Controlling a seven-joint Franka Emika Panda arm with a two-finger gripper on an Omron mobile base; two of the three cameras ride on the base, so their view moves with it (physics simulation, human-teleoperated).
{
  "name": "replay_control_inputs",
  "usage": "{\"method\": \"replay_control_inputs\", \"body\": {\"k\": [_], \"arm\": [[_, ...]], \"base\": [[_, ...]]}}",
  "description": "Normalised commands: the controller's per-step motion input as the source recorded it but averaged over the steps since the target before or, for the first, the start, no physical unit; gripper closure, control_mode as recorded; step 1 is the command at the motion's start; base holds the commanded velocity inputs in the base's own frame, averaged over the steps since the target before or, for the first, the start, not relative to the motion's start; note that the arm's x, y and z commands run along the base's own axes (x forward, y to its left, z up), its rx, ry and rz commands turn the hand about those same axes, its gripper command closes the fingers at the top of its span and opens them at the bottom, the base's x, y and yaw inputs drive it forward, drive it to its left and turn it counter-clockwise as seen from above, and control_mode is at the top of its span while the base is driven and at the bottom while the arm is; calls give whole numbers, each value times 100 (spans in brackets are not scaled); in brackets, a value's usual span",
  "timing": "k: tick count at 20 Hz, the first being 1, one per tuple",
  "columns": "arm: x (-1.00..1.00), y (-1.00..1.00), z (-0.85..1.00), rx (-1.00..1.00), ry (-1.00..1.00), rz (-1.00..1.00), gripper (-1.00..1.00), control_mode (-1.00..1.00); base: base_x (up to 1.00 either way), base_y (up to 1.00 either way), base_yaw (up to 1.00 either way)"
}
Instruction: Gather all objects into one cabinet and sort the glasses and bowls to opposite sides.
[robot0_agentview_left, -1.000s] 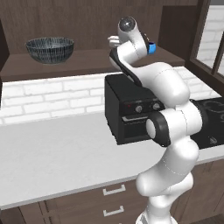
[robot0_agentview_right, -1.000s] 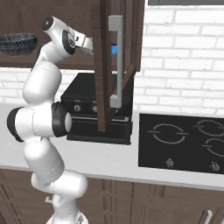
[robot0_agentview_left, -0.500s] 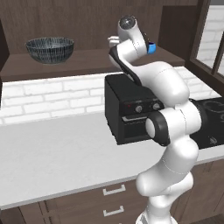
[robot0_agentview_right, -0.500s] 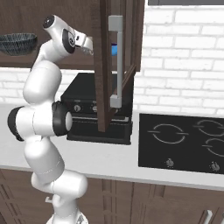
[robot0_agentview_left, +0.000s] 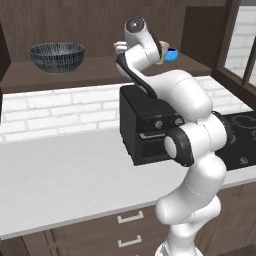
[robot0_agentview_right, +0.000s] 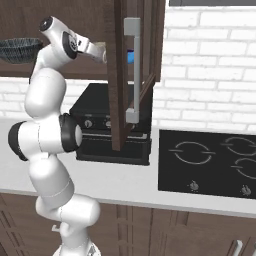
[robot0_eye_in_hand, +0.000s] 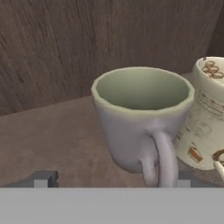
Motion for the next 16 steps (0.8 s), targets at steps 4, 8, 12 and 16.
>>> {"method": "replay_control_inputs", "body": {"k": [4,8,12,16], "arm": [[-2,54,3,-1,0,0,-100,-100],[-44,18,19,-2,0,0,-100,-100],[-30,4,7,-3,0,0,-100,-100],[-24,38,2,0,0,1,-100,-100]], "base": [[0,0,0],[0,0,0],[0,0,0],[0,0,0]]}}
